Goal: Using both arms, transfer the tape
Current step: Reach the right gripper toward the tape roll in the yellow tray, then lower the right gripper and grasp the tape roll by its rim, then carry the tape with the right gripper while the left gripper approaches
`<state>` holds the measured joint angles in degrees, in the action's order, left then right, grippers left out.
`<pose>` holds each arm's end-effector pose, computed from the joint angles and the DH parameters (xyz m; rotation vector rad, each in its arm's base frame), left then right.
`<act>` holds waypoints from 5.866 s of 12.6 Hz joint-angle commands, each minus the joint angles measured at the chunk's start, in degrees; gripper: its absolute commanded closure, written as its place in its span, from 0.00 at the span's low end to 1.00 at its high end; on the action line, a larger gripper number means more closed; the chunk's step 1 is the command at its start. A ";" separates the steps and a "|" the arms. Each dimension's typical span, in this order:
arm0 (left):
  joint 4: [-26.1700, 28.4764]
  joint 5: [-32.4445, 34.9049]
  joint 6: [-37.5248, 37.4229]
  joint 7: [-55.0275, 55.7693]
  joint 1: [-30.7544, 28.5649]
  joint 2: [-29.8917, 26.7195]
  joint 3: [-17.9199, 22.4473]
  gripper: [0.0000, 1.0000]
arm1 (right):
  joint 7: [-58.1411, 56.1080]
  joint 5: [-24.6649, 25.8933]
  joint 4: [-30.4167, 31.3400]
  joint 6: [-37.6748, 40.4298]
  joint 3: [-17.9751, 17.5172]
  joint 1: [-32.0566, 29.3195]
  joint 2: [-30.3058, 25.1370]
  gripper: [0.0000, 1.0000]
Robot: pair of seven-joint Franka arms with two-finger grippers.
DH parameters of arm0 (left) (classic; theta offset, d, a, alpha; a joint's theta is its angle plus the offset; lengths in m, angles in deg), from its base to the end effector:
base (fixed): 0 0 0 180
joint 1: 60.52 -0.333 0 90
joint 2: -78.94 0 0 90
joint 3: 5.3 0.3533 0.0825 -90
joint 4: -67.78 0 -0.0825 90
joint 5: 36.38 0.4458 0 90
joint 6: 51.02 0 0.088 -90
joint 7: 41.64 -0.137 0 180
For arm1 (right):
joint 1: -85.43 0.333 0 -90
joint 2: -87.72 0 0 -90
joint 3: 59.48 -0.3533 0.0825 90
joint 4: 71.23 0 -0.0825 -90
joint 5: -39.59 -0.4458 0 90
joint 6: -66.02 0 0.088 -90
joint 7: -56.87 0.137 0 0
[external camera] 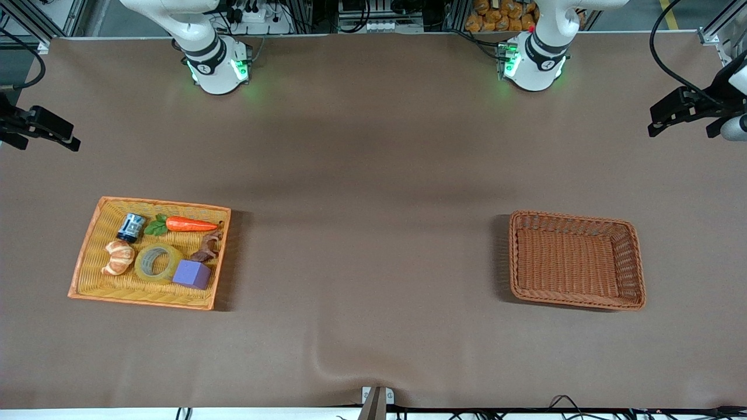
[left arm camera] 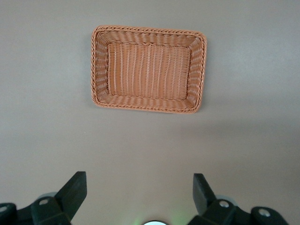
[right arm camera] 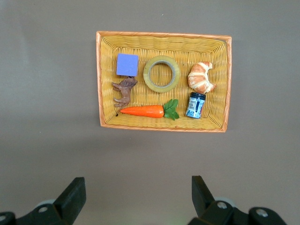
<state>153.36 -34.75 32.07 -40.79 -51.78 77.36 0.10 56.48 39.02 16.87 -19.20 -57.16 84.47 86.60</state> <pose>0.5926 -0.0295 0.6787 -3.1146 0.0628 0.0235 0.5993 -0.0332 0.6541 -3.1286 0.0778 0.0475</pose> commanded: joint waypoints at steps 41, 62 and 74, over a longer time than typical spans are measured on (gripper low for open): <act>-0.06 -1.37 3.22 3.99 1.19 5.09 -2.24 0.00 | -17.88 0.30 -0.38 -30.20 -0.12 -8.27 37.17 1.00; 1.51 -2.69 16.22 12.52 8.31 15.20 -2.42 0.00 | 27.81 -10.68 -7.32 -33.33 -1.26 34.87 41.97 1.00; 2.84 -2.78 18.07 23.15 12.61 16.33 -3.38 0.00 | 35.90 -10.86 -12.60 -38.64 -1.17 37.72 46.84 0.00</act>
<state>155.62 -36.68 48.39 -18.84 -40.34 92.81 -3.37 92.38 29.41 4.57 -61.00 -58.11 125.31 135.92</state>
